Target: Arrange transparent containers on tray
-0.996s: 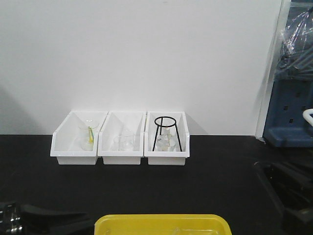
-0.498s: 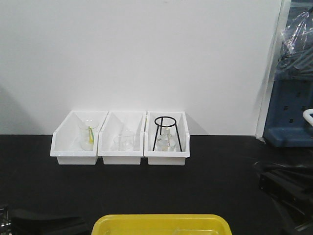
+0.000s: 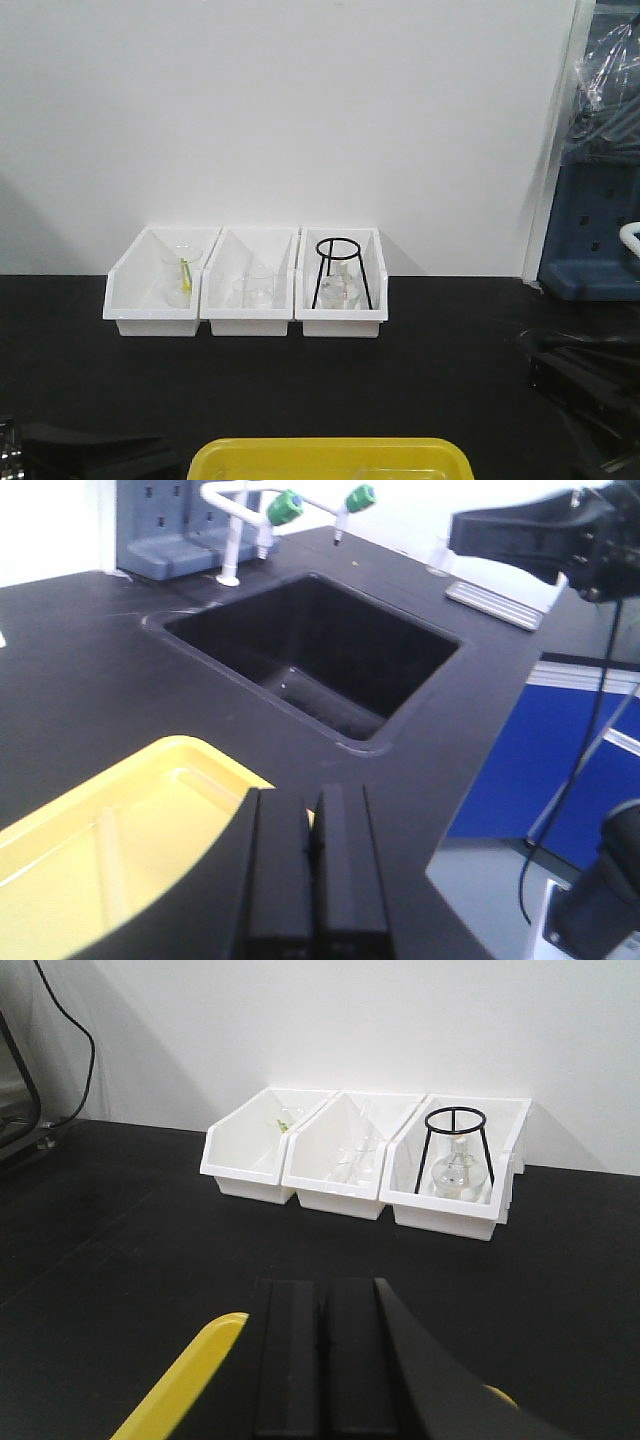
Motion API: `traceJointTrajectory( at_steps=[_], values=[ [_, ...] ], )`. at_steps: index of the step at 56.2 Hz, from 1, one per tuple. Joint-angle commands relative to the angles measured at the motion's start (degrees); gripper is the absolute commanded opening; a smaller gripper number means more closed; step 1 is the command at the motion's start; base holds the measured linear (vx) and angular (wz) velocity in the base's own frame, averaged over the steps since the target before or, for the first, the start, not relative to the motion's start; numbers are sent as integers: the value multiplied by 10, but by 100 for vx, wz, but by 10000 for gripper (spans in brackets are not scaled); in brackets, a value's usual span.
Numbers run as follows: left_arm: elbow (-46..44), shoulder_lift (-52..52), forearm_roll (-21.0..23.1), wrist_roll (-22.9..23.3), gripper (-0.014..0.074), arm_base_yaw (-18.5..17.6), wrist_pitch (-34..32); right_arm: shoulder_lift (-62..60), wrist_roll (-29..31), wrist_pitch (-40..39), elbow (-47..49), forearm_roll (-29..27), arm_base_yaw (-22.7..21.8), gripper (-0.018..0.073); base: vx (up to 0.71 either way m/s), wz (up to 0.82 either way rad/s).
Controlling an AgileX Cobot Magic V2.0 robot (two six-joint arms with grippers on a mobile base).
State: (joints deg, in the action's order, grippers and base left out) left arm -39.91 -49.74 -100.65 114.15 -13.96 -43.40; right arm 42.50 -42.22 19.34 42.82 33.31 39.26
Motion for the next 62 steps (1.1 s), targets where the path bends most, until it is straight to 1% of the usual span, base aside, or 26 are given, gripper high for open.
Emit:
traceJointTrajectory(
  at_steps=[1, 4, 7, 10, 11, 12, 13, 14, 15, 16, 20, 21, 23, 24, 26, 30, 31, 32, 36, 37, 39, 40, 42, 46, 54, 62],
  values=[
    [-15, 3, 0, 5, -1, -4, 12, -2, 6, -37, 16, 16, 1, -13, 0, 0],
    [-15, -2, 20, -17, -1, -4, 13, -2, 6, -37, 16, 16, 1, -13, 0, 0],
    [-15, -3, 55, -68, -1, -4, 14, -2, 6, -37, 16, 16, 1, -13, 0, 0],
    [-15, -3, 113, -149, -1, -4, 17, -2, 6, -37, 16, 16, 1, -13, 0, 0],
    [-15, -3, 142, -207, -1, -4, 20, -2, 6, -37, 16, 16, 1, -13, 0, 0],
    [-15, -3, 152, -223, -1, -4, 21, -2, 6, -37, 16, 16, 1, -13, 0, 0],
    [-15, -3, 195, -271, -1, -4, 24, -2, 6, -37, 16, 16, 1, -13, 0, 0],
    [-15, -3, 231, -338, -1, -4, 27, -2, 6, -37, 16, 16, 1, -13, 0, 0],
    [-15, -3, 256, -355, -1, -4, 29, -2, 6, -37, 16, 16, 1, -13, 0, 0],
    [-15, -3, 295, -423, -1, -4, 35, -2, 6, -37, 16, 16, 1, -13, 0, 0],
    [-15, -3, 431, -573, -1, -4, 62, -2, 6, -37, 16, 16, 1, -13, 0, 0],
    [-15, -3, 459, -598, -1, -4, 70, -2, 6, -37, 16, 16, 1, -13, 0, 0],
    [-15, -3, 543, -656, -1, -4, 99, -2, 6, -37, 16, 16, 1, -13, 0, 0],
    [-15, -3, 572, -687, -1, -4, 111, -2, 6, -37, 16, 16, 1, -13, 0, 0],
    [-15, -1, 661, -738, -1, -4, 146, -2, 6, -37, 16, 16, 1, -13, 0, 0],
    [-15, -1, 801, -843, -1, -4, 243, -2, 6, -37, 16, 16, 1, -13, 0, 0],
    [-15, -1, 826, -864, -1, -4, 260, -2, 6, -37, 16, 16, 1, -13, 0, 0],
    [-15, -1, 863, -907, -1, -4, 293, -2, 6, -37, 16, 16, 1, -13, 0, 0],
    [-14, -1, 970, -1011, -1, -4, 351, -2, 6, -37, 16, 16, 1, -13, 0, 0],
    [-14, -1, 977, -1032, -1, -4, 360, -2, 6, -37, 16, 16, 1, -13, 0, 0],
    [-14, -1, 1014, -1097, -1, -4, 389, -2, 6, -37, 16, 16, 1, -13, 0, 0],
    [-14, -1, 1023, -1105, -1, -4, 398, -2, 6, -37, 16, 16, 1, -13, 0, 0],
    [-12, 3, 1043, -1146, -1, -4, 417, -2, 6, -37, 16, 16, 1, -13, 0, 0],
    [5, 33, 1057, -1192, -1, -4, 429, -2, 6, -37, 16, 16, 1, -13, 0, 0],
    [92, 150, 1053, -1233, -1, 4, 444, -2, 6, -37, 16, 16, 1, -13, 0, 0],
    [208, 300, 1052, -1232, -1, 34, 467, -2, 6, -37, 16, 16, 1, -13, 0, 0]
  ],
)
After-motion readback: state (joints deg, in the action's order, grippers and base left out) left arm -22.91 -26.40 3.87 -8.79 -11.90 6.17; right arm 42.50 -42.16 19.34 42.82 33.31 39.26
